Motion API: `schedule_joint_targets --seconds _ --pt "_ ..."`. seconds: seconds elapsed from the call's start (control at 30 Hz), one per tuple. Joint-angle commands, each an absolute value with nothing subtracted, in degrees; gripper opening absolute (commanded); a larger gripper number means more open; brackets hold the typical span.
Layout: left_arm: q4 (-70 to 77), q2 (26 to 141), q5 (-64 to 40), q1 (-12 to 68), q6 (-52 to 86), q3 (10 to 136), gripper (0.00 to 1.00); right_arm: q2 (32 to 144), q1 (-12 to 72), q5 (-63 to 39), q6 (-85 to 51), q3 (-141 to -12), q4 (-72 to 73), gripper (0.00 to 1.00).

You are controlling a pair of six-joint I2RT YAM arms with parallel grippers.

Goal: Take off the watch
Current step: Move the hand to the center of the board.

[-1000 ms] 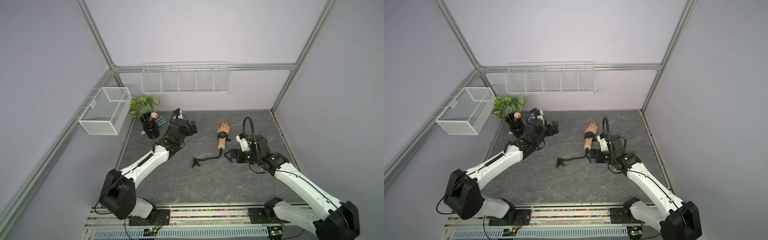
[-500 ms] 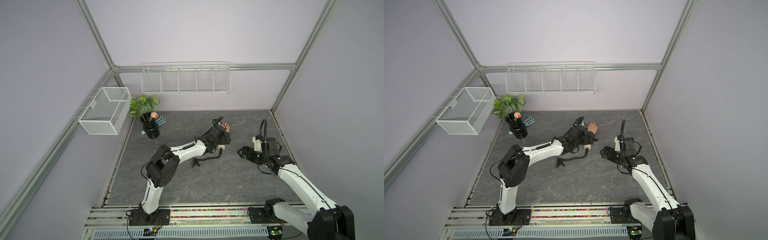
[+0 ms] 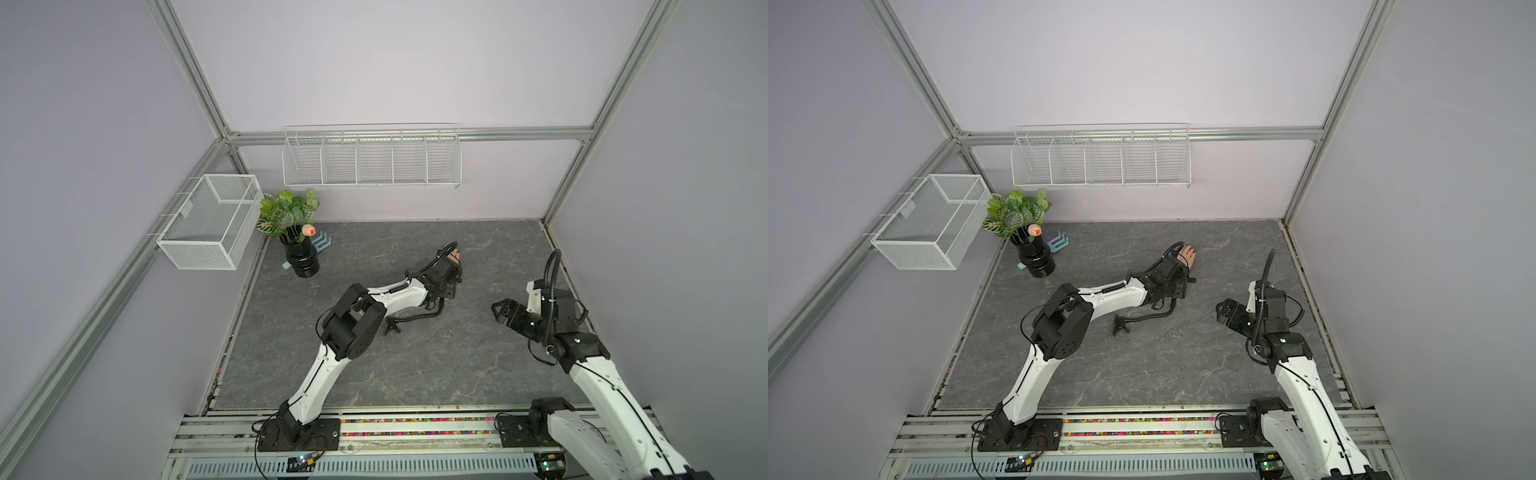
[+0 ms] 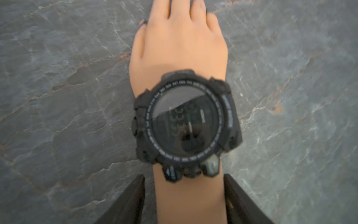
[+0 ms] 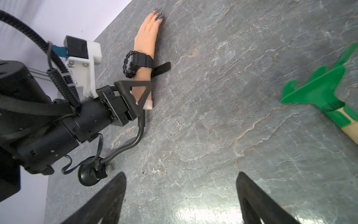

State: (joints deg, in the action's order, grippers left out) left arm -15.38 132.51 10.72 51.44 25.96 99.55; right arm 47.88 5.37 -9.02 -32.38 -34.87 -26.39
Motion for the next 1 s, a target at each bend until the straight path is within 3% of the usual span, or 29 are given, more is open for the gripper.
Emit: schedule_joint_targets --seconds 0.0,0.2,0.47,0.7,0.97 --pt "-18.6 133.3 8.8 51.6 24.6 101.7 0.54 47.3 5.1 -8.8 -32.6 -33.9 -27.7 0.89" --pt "-22.2 131.5 5.5 51.6 21.2 99.9 0.37 46.2 5.0 -8.6 -33.0 -33.8 -27.8 0.89" --pt "-24.1 123.1 2.6 51.5 7.3 88.7 0.32 46.3 5.0 -11.2 -31.6 -34.0 -27.3 0.89" --pt "-25.6 115.8 -3.0 51.4 -3.8 77.4 0.32 49.2 6.1 -16.0 -27.2 -37.0 -27.1 0.89" --pt "-29.9 114.1 -11.0 51.3 -6.4 72.5 0.35 56.7 15.1 -15.5 -26.6 -40.2 -25.2 0.89"
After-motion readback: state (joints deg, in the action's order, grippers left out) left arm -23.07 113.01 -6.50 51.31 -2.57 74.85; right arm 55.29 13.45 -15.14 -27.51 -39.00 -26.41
